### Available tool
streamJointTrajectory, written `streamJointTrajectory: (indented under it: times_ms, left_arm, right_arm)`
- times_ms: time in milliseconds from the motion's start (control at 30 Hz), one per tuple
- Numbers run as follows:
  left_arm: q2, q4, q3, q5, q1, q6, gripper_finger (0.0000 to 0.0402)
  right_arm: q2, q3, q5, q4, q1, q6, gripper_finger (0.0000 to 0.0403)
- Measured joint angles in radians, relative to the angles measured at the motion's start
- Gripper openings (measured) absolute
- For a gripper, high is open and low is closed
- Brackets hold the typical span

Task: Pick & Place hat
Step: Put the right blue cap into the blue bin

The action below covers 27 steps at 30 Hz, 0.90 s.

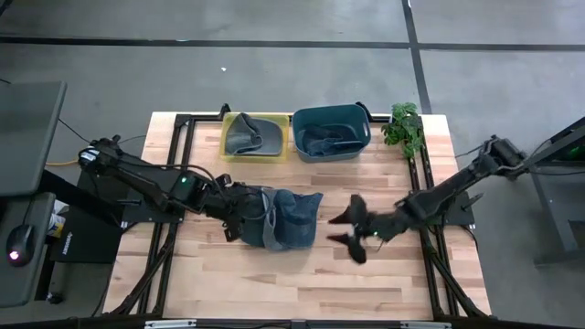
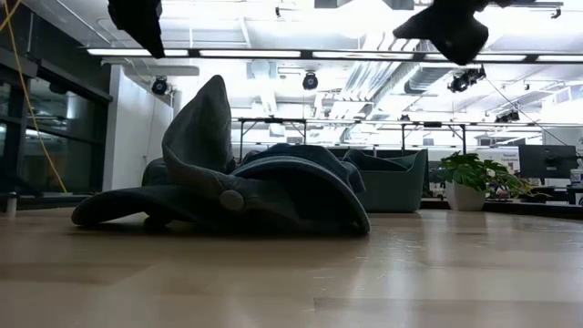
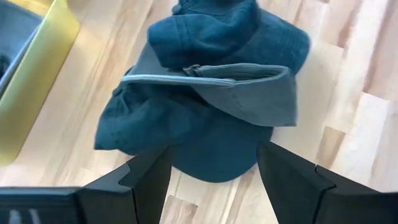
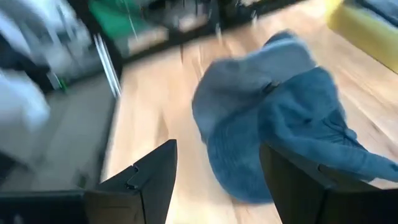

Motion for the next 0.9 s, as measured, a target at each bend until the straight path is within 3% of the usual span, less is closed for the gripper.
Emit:
streamJointTrajectory:
  times_ms: [233,467,733,900]
  left_arm:
    - [0.000,0.026,0.000,-0.020,0.000,0.011,0.0229]
    - [0.012,0.210,0.000,0.008,0.001,0.101,0.0229]
    - [0.065,0.285,0.000,0.067,0.001,0.136,0.0229]
    - [0.094,0.286,0.000,0.093,0.001,0.133,0.0229]
  right_arm:
    - [0.320,0.266,0.050,-0.188,0.045,-0.106,0.0222]
    - [0.565,0.459,0.148,-0.297,0.070,-0.226,0.0222]
    - [0.702,0.538,0.289,-0.344,0.069,-0.256,0.0222]
    - [0.730,0.537,0.298,-0.347,0.070,-0.270,0.0222]
